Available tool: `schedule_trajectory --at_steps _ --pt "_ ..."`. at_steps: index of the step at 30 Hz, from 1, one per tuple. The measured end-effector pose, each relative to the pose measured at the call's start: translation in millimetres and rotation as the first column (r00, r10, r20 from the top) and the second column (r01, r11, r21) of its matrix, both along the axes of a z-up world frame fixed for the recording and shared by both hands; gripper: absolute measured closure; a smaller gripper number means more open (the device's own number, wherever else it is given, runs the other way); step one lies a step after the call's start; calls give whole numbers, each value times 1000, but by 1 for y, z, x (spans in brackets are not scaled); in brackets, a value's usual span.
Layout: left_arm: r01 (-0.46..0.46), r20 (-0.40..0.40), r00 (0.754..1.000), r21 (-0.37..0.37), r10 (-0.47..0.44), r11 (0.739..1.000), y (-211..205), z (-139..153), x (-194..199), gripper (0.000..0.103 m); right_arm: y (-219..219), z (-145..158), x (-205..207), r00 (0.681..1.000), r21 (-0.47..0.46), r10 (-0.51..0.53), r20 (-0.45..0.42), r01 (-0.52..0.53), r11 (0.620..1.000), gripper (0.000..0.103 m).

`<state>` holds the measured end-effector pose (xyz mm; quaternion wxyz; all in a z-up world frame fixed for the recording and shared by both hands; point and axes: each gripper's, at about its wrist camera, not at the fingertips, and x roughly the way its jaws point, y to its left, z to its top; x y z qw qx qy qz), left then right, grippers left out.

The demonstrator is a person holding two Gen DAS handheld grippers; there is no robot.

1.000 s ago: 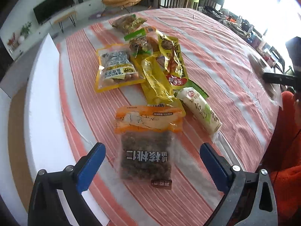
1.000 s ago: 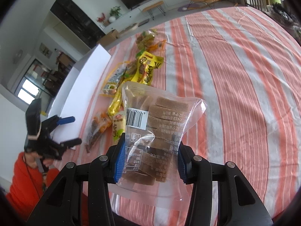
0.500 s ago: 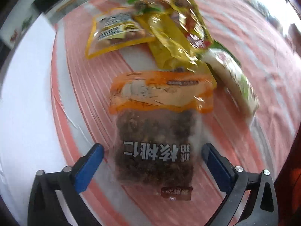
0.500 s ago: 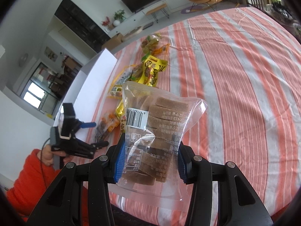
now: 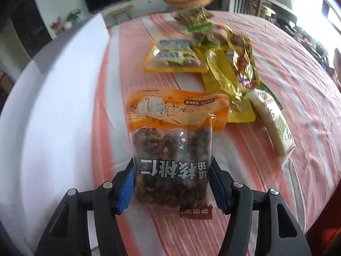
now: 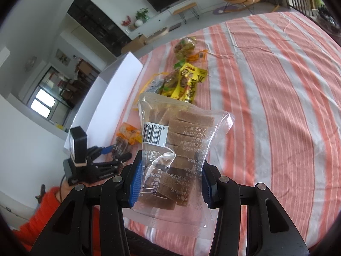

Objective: Organize snacks
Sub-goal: 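Carry both bags over the white box and open both tools to drop them inside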

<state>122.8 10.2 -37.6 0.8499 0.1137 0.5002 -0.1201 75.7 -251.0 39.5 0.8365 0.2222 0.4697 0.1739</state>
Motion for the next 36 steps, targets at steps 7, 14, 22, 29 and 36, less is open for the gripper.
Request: schedule_trajectory --at_steps 7,14,22,29,36 --pt "-26 118 993 7 25 1000 1 37 -16 41 21 10 10 999 -24 31 9 -30 999 54" --pt "-33 211 977 4 32 999 10 75 -31 41 51 20 19 996 -55 89 21 -88 995 54" --pt "-124 217 963 -174 161 977 87 126 -37 41 108 41 50 984 -9 174 46 -173 985 54" --pt "-375 198 884 -237 422 896 217 146 -29 41 248 80 103 923 66 354 152 -367 928 54" --pt "-501 94 845 -209 527 840 267 107 3 8 366 61 151 887 23 437 149 -445 895 31"
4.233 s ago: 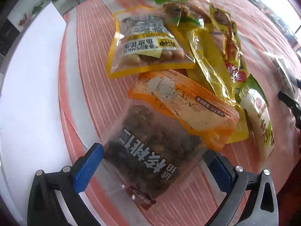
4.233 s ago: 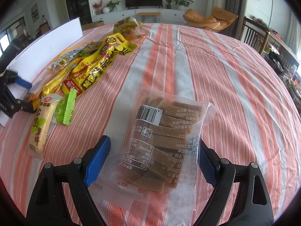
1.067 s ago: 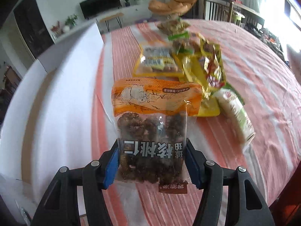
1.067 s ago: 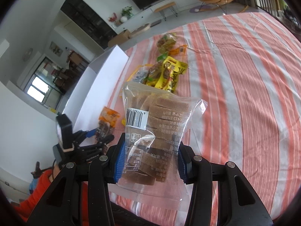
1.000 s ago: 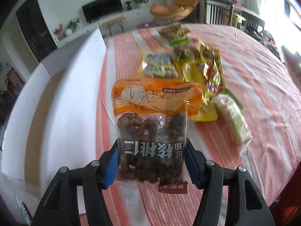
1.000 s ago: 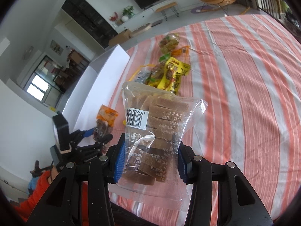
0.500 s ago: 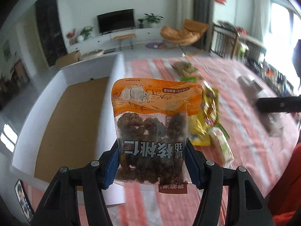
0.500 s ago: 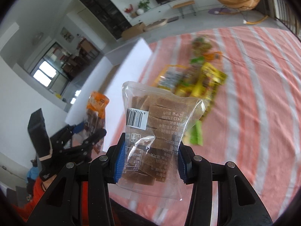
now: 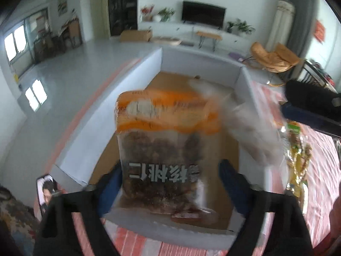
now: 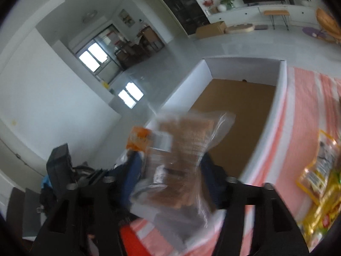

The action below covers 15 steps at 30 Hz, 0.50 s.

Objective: Organize snacks
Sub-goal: 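Carry both bags over the white box and open both tools to drop them inside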

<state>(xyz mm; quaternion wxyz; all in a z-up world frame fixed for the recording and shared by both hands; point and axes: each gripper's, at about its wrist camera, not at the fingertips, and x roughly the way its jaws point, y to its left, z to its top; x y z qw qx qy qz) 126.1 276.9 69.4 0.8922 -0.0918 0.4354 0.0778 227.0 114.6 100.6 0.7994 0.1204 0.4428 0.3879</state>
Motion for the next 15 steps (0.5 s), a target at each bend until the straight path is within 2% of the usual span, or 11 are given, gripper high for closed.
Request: schedule_trajectory --at_steps 1,4,7,9,12,15 --pt "-6 -2 1000 -20 5 1000 2 -6 2 4 4 -4 3 1000 -6 -12 8 12 1000 31" --pt "-3 21 1000 -47 4 999 -6 -14 1 3 -9 -7 -4 998 -8 -29 48 30 1000 31" --pt "20 61 998 -62 -17 998 -25 -12 -9 3 -37 -10 -17 991 -75 -37 130 47 996 30" --pt "55 93 995 -76 -48 996 -45 -7 -14 3 -68 -19 -25 981 -126 -65 183 89 988 30" --pt "136 148 981 -88 -122 987 -79 7 -29 0 -134 -43 -36 969 -177 -156 190 190 966 30" --pt "252 192 955 -113 -228 961 -127 17 -46 0 -212 -72 -48 937 -234 -290 195 331 914 30"
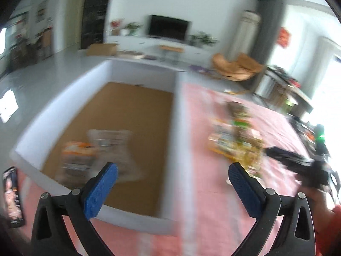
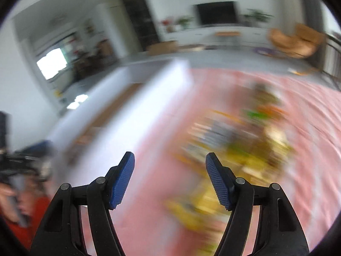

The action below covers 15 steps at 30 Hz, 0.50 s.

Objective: Organize snacks
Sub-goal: 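Carry both bags over the white box and open both tools to drop them inside, then move both open tools back over the snack pile on the cloth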

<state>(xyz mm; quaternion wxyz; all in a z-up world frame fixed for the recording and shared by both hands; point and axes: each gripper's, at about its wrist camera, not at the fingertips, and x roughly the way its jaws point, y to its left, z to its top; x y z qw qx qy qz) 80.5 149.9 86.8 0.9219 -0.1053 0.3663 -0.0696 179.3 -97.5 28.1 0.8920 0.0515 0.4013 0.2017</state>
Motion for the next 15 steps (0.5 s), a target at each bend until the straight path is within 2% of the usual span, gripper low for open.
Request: schedule_trajectory --at_steps 2,4,6,8,11,13,15 --pt "89 6 996 -22 -89 996 -36 -1 -17 0 -54 -22 -13 993 -61 -115 -25 113 992 30" --pt "202 -13 979 -56 -203 978 -77 -9 -29 0 -97 -42 -28 976 -110 -212 -49 206 972 31" --pt "310 -55 947 -89 -316 946 -119 -30 -39 0 -136 -63 -48 954 -142 -291 -73 279 950 31" --pt "364 -96 924 -80 -371 928 -150 -52 -44 0 -158 -74 -61 940 -174 -332 -79 315 933 31" --pt "380 -170 911 -12 -376 925 -179 -89 -43 0 -171 -78 -77 931 -192 -361 -62 344 919 31" --pt "360 -192 919 51 -345 931 -182 -107 -40 0 -179 -78 -81 928 -186 -370 -47 355 916 31" --pt "328 -211 929 83 -305 941 -177 -121 -36 0 -175 -76 -88 926 -174 -375 -44 363 915 31"
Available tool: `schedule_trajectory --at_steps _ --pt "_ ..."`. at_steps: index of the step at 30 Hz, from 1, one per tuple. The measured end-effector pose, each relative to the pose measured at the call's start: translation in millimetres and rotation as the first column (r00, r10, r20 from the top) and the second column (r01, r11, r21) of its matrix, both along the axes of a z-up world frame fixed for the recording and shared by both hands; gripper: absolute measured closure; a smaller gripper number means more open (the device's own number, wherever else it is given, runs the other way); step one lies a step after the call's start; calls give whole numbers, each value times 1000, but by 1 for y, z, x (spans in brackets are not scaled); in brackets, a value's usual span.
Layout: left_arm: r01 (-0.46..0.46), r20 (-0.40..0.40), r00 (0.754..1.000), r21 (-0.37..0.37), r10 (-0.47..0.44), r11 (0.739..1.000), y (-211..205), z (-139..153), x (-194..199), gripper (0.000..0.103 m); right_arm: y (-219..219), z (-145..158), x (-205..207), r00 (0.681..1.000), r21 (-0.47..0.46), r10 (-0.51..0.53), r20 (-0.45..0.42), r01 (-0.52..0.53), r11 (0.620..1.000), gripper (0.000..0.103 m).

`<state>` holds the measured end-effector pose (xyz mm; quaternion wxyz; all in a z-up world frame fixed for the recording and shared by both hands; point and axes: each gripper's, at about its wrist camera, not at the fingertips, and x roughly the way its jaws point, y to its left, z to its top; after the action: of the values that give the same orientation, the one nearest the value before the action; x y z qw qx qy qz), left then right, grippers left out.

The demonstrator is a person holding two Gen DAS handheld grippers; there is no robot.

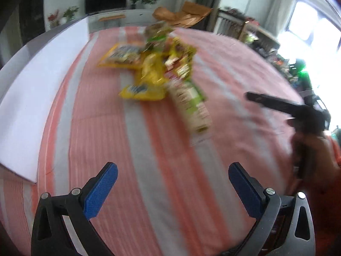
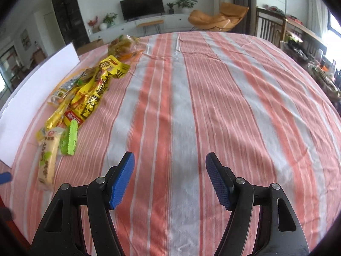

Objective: Organize snacks
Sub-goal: 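Move both open tools back over the snack pile on the cloth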

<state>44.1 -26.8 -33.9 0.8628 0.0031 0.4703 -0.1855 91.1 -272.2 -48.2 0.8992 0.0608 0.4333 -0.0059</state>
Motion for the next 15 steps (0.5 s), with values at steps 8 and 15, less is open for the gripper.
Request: schedule_trajectory --at_steps 8,15 --pt "-74 24 997 60 72 995 23 -24 -1 0 7 -12 -8 1000 -40 7 -5 -7 999 24" --pt "-52 53 998 124 46 991 16 -26 -2 0 15 -16 -8 999 -97 26 -30 -29 995 18"
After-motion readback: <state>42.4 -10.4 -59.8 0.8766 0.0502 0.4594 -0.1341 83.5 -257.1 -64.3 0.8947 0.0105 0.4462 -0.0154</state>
